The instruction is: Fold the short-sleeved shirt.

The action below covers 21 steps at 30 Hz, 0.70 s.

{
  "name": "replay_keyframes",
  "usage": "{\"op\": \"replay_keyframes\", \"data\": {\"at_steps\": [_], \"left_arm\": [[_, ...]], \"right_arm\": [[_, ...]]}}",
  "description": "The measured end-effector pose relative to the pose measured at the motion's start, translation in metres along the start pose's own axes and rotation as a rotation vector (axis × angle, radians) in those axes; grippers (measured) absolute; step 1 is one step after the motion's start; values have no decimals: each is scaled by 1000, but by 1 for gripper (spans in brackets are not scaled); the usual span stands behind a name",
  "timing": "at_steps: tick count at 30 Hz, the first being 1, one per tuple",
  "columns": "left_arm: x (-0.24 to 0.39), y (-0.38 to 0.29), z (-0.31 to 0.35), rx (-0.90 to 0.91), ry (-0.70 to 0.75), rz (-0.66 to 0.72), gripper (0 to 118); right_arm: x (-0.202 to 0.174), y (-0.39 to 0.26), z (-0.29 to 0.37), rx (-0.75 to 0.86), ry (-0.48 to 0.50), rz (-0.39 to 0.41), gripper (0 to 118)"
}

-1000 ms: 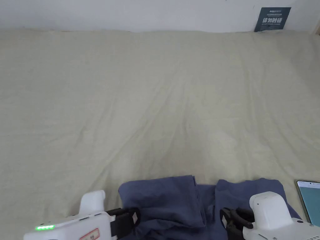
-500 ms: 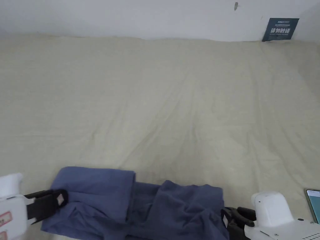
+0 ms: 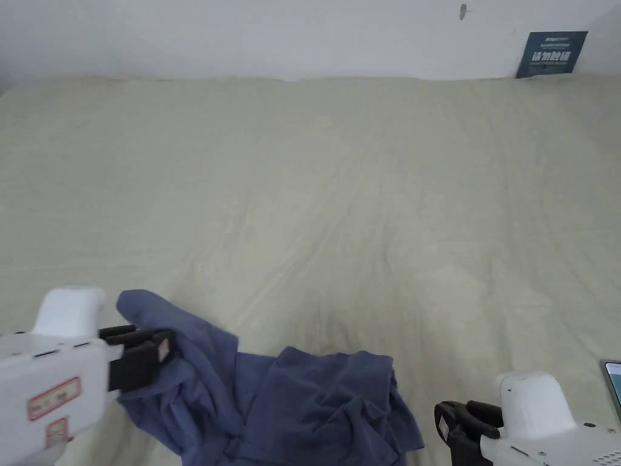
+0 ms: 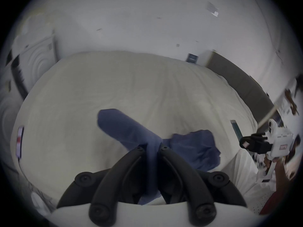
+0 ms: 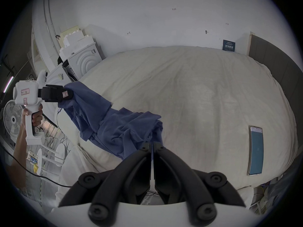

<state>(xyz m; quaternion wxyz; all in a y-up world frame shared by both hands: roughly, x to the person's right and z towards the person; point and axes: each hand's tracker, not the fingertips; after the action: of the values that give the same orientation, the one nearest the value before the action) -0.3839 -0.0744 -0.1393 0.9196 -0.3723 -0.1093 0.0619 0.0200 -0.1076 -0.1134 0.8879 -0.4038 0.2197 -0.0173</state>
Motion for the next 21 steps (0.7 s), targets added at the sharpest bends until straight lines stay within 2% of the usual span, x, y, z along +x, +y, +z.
{"op": "replay_keyframes", "data": {"at_steps": [7,13,16,21], "left_arm": [[94,19,-67,-100,-166,-150,10],[150,-2,-112,-254,-203,-302,10],[161,-11,-117,-286,-243,-323,11],[158,-9,-119,-308,-280,-254,41]], "right_arm": [[25,-8,12,28,-9,-87,6],[43,-11,26,56,-27,-127,6],[60,-18,23,56,-34,-148,6],[64,-22,19,46,-28,-170,6]]}}
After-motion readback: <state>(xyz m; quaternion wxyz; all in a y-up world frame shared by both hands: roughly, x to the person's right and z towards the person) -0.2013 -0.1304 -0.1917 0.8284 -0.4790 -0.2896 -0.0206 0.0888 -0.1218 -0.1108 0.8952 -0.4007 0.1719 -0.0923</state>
